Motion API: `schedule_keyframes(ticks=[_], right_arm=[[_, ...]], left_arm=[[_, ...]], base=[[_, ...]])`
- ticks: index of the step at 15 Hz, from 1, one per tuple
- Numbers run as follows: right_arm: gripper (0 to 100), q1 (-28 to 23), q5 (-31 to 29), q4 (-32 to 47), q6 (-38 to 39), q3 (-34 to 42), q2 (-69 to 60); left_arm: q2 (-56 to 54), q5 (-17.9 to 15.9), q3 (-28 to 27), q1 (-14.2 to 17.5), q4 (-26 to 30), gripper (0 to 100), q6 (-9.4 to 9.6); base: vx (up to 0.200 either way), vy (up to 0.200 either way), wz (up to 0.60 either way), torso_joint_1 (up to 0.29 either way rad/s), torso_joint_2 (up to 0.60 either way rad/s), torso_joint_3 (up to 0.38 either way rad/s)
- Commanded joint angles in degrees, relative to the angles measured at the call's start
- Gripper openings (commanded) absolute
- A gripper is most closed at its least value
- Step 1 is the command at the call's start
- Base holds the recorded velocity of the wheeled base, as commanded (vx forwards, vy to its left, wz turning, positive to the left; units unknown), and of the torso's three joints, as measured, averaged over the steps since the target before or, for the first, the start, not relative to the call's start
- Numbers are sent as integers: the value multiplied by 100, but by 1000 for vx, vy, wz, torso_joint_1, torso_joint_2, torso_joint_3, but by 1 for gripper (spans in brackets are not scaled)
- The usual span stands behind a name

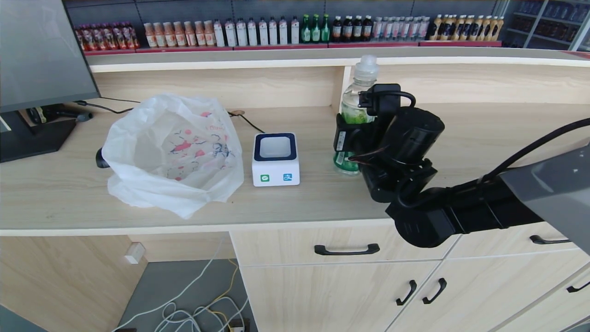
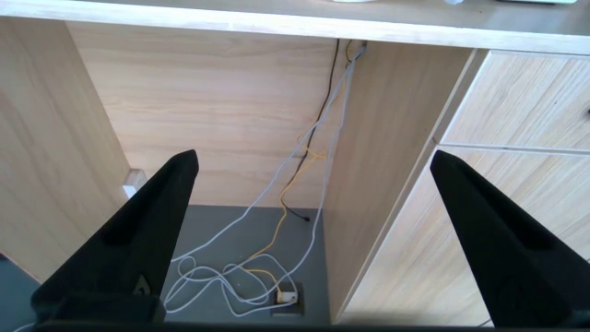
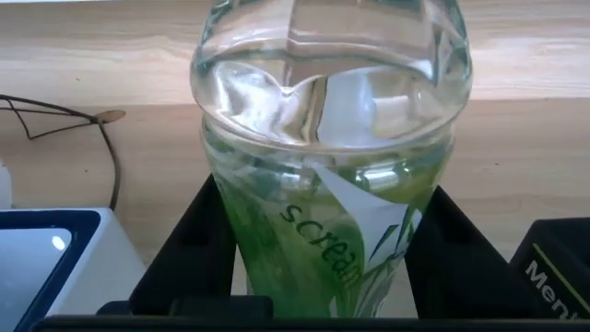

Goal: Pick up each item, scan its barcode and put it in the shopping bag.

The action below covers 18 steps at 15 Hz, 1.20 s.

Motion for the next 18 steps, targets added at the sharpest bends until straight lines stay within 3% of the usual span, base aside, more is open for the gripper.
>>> schedule_keyframes(ticks=[1, 13, 17, 18], right_arm=[[0, 1, 4, -61, -1, 6, -91], [0, 255, 22, -228, 43, 164, -741], [0, 528, 22, -984, 236, 1263, -1321], [0, 572, 22, -1292, 315, 1852, -1576]], left_arm=[[0, 0, 0, 5, 0, 100, 0], [0, 0, 0, 5, 0, 100, 0], [0, 0, 0, 5, 0, 100, 0], [0, 0, 0, -4, 0, 100, 0]], base=[[0, 0, 0, 0, 0, 0], [0, 0, 0, 0, 0, 0], [0, 0, 0, 0, 0, 0], [0, 0, 0, 0, 0, 0]])
